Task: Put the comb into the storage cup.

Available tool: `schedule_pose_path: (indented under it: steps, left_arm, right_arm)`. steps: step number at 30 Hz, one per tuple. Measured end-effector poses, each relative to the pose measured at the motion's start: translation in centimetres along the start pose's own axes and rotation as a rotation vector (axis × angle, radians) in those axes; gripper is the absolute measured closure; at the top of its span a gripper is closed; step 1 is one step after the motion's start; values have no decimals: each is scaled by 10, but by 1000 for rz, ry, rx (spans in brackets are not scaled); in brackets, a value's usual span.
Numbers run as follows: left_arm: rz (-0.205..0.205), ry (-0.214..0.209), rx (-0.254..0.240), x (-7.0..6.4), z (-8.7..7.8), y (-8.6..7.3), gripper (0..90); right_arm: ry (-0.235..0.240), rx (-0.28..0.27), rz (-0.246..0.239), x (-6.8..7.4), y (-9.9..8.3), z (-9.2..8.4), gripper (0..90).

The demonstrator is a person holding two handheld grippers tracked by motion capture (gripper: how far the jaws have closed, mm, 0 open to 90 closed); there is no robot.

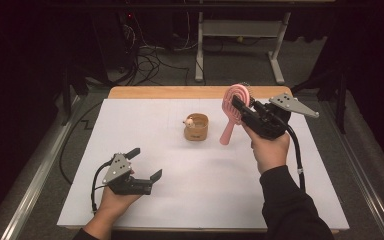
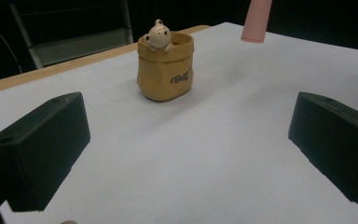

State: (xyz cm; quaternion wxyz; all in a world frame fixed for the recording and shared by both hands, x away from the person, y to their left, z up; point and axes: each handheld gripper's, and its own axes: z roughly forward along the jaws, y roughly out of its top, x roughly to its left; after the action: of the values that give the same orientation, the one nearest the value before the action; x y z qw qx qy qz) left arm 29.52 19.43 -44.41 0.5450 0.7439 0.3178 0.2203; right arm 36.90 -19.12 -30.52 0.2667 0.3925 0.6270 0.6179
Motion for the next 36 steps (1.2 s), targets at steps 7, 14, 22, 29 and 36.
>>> schedule_pose_path:
  steps: [7, 14, 22, 29, 36]
  left_arm:
    - [1, -11, 4, -2, 1, -1, 0]
    - [-4, -6, 1, 0, 0, -1, 0]
    - [14, -9, 10, -3, 1, -2, 0]
    - [7, -6, 14, -2, 1, -2, 0]
    - [4, -10, 8, -2, 0, -2, 0]
  right_arm:
    - [-2, -22, -12, 3, 11, 6, 664]
    - [-7, -39, -15, 7, 17, 17, 665]
    - [-9, -41, -15, 10, 15, 33, 665]
    - [-6, -42, -13, 10, 15, 45, 665]
    - [0, -53, -10, 12, 12, 56, 665]
